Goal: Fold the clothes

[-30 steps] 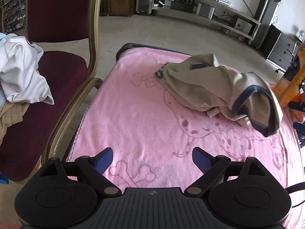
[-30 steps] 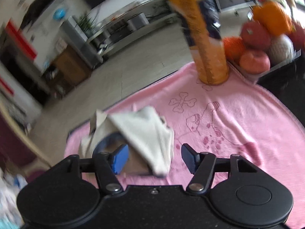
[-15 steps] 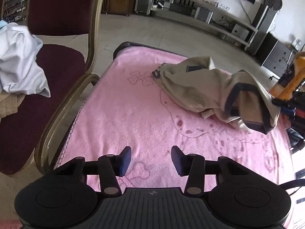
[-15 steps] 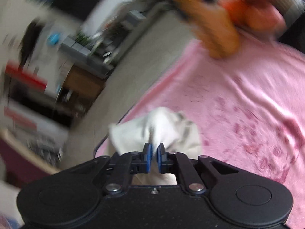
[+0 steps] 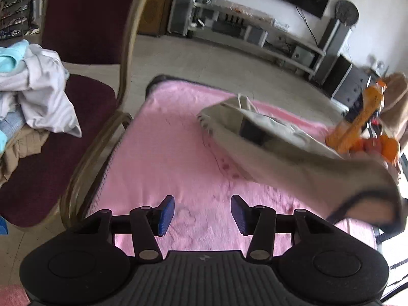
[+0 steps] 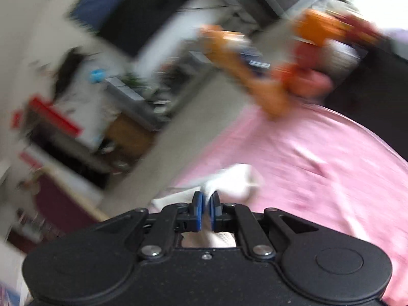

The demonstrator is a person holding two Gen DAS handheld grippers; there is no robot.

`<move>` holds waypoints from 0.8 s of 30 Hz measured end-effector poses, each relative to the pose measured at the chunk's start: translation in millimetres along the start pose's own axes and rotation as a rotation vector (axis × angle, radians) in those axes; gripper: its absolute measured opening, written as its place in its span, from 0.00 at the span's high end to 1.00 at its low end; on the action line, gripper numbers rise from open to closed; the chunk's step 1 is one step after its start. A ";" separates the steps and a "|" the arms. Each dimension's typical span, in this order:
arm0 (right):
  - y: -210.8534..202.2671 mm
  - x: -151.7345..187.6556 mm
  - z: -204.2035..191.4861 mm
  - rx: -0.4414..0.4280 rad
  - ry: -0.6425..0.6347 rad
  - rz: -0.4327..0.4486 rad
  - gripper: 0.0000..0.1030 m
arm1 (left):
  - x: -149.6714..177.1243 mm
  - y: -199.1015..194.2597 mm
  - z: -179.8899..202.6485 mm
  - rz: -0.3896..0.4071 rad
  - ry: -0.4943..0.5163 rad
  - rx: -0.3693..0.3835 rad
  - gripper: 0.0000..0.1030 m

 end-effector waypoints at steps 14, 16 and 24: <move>39.8 41.4 4.5 0.151 -0.437 -0.042 0.53 | 77.3 76.9 64.0 -0.241 0.126 0.003 0.54; 52.0 62.1 -8.6 0.143 -0.545 -0.088 0.54 | 82.7 81.4 73.2 -0.248 0.164 -0.002 0.51; 80.3 115.8 -33.0 0.230 -0.927 -0.045 0.59 | 77.5 82.5 58.9 -0.221 0.128 -0.034 0.44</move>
Point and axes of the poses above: each gripper's, at about its wrist camera, not at the fingertips, and y roughly the way its jaws point, z to its right, x to its underside, the point moved 10 cm from there along y, roughly the way its jaws point, and after that the axes turned 13 degrees about x, right-handed, at the moved point
